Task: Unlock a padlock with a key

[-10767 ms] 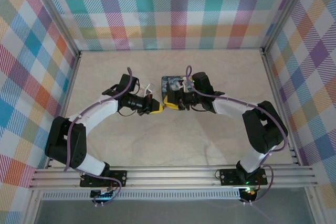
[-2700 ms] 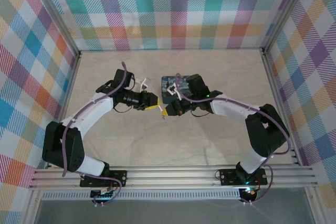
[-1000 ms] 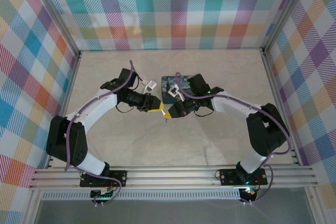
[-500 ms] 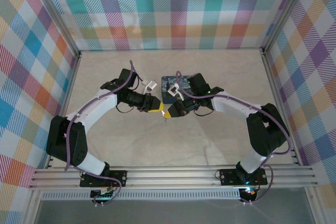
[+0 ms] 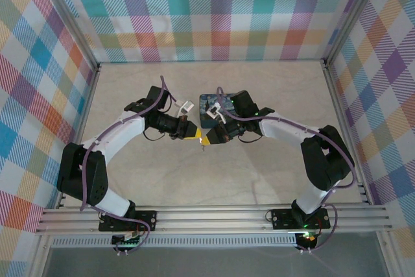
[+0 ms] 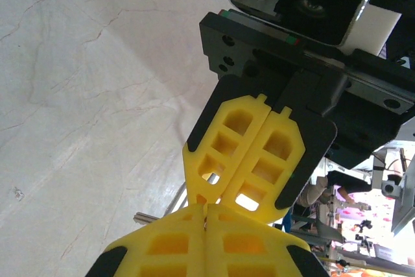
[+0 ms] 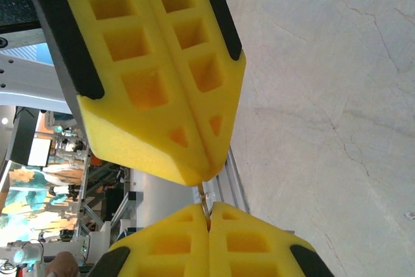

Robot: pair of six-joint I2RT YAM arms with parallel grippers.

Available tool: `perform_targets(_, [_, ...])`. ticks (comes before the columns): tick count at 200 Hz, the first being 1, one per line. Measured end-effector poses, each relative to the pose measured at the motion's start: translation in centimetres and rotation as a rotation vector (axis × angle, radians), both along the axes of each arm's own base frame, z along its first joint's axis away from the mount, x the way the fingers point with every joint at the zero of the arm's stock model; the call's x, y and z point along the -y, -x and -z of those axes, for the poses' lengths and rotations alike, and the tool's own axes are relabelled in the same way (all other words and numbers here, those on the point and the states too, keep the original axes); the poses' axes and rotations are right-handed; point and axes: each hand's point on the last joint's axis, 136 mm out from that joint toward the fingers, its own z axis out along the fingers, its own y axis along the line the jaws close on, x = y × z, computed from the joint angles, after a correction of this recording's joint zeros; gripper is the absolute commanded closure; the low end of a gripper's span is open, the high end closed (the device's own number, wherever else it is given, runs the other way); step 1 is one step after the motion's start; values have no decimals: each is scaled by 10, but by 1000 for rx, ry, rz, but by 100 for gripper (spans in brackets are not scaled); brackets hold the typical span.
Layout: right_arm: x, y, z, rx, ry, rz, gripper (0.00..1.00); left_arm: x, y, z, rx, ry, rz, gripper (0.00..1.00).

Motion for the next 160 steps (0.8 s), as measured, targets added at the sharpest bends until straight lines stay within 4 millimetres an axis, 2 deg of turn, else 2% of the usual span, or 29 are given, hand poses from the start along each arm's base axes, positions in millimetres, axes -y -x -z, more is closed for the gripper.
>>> perform_targets(11, [0, 0, 0, -1, 1, 1, 87, 0, 0, 0, -1, -1, -1, 100])
perform_targets(33, [1, -2, 0, 0, 0, 7, 67, -1, -2, 2, 3, -8, -10, 100])
perform_targets(69, [11, -15, 5, -9, 3, 62, 47, -3, -11, 11, 4, -37, -80, 100])
perform_targets(100, [22, -35, 2, -12, 25, 183, 47, -5, -22, 16, 7, -50, -166, 100])
perform_targets(130, [17, -58, -11, -22, -5, 307, 51, -7, -38, 15, 32, -47, -264, 100])
perform_targets(160, [15, -71, -7, -95, -2, 428, 52, -9, -49, 10, 45, -25, -352, 100])
